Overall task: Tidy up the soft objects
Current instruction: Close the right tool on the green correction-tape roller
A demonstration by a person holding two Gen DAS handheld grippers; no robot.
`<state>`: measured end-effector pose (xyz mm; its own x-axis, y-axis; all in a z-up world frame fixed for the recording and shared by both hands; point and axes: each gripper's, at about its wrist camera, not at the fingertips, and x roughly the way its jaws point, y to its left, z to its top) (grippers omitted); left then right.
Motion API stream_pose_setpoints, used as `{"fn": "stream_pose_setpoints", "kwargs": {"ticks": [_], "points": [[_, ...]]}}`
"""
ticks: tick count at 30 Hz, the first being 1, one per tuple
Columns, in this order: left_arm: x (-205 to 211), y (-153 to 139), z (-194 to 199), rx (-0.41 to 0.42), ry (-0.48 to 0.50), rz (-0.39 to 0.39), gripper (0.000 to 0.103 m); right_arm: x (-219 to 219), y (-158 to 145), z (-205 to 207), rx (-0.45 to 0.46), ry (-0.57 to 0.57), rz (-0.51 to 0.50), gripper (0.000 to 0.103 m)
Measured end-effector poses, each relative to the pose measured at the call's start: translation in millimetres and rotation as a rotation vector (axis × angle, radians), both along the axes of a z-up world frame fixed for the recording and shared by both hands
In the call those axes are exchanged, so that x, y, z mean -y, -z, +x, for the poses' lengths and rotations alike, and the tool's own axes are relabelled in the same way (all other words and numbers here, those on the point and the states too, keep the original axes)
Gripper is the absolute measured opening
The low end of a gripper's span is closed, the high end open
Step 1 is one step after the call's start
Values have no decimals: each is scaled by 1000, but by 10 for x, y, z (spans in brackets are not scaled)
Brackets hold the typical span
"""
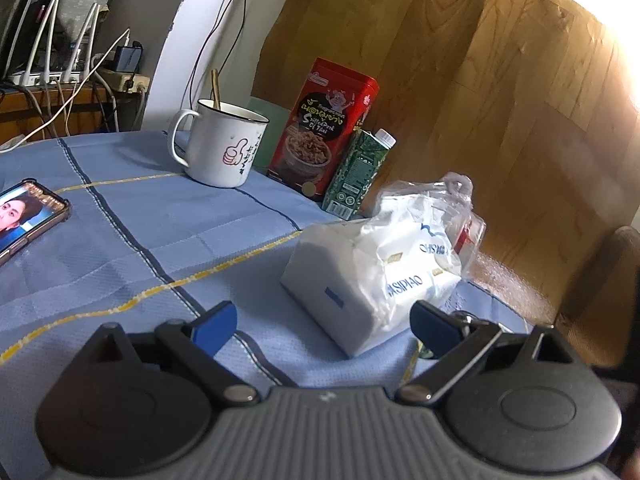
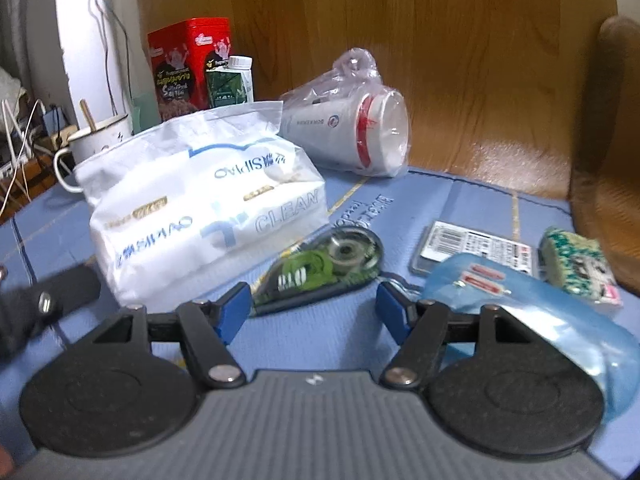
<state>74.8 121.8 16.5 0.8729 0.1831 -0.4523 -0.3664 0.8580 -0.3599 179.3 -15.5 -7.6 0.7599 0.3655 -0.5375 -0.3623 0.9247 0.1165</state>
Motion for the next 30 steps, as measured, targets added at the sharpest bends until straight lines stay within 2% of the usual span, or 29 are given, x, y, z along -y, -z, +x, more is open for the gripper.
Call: {"fn": "stream_pose_setpoints", "kwargs": {"ticks": [5,8,9,11,16,21,24,30], "points": [[-2,6,-6,-2,7,-5,98,-84,-16,44,-13,-17,2,75],[7,3,-6,-4,11,1,98,-161,5,76,-7,-13,-47,74],[11,3,-6,-3,11,3,98,-177,10,73,-2,-15,-57,72],[11,5,-3,-5,12,2,98,-174,13,51,18,-14,-71,51],[31,5,6,-10,25,10,98,-52,18,-23,29,-22,-64,39],[102,-5,30,-17,57,45,99,140,35,-316,31,-43,-60,37],[191,-12,63,-29,115,80,99,286,54,-585,38,-64,-63,37],[489,-24,106,-39,295,187,99,625,102,-1140,58,-62,-64,36]]}}
